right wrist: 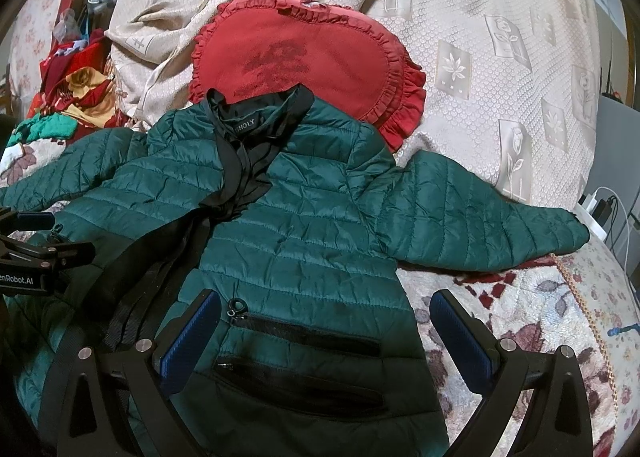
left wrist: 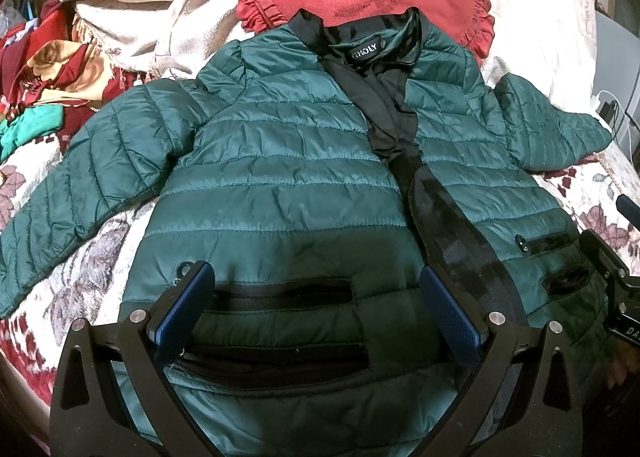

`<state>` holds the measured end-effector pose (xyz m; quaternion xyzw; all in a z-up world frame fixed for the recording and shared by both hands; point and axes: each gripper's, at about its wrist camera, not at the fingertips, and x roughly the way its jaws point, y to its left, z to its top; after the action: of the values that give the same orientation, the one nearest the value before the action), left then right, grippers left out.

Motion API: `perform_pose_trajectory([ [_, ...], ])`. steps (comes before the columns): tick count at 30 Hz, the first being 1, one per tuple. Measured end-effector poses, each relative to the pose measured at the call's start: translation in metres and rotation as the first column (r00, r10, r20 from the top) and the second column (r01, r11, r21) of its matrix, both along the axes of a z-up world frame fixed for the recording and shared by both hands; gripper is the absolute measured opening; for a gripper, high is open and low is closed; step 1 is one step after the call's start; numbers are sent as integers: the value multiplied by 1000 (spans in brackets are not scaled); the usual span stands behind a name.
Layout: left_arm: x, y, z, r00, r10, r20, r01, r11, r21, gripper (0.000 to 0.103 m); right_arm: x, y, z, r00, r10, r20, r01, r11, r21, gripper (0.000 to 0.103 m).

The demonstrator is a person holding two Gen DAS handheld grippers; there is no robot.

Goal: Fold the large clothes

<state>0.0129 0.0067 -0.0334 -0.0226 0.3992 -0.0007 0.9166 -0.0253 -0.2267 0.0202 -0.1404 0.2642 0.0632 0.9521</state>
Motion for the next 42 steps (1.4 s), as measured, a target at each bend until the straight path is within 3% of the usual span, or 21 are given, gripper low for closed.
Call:
perform_pose_trajectory([
  [14, 0, -1, -1, 1000, 1, -2, -1, 1000, 2, 103, 3, -5, 4, 1000, -8, 13, 8, 1000, 17, 103],
  [22, 3, -2, -3, 1000, 10, -17, -9, 1000, 23, 103, 41, -14, 26, 998, 12, 60, -9, 999, -43, 103],
  [26, 14, 0, -3, 999, 26, -22, -26, 999, 32, 103, 54, -32, 12, 995, -93, -35, 94, 995, 22, 103],
  [29, 40, 10, -4, 998, 59, -37, -59, 998, 3, 103, 50, -40, 20, 996, -93, 5, 92, 993, 73, 103],
  [32, 65, 19, -12, 994, 89, -66, -90, 996, -9, 103, 51, -38, 17, 996, -88, -14, 88, 993, 78, 103],
  [35, 80, 28, -31, 983, 98, -156, -107, 993, -47, 103, 51, -32, 14, 997, -76, -25, 78, 994, 75, 103],
  [42, 70, 24, -36, 986, 109, -126, -112, 994, -18, 103, 56, -14, 4, 998, -44, -42, 46, 999, 30, 103],
])
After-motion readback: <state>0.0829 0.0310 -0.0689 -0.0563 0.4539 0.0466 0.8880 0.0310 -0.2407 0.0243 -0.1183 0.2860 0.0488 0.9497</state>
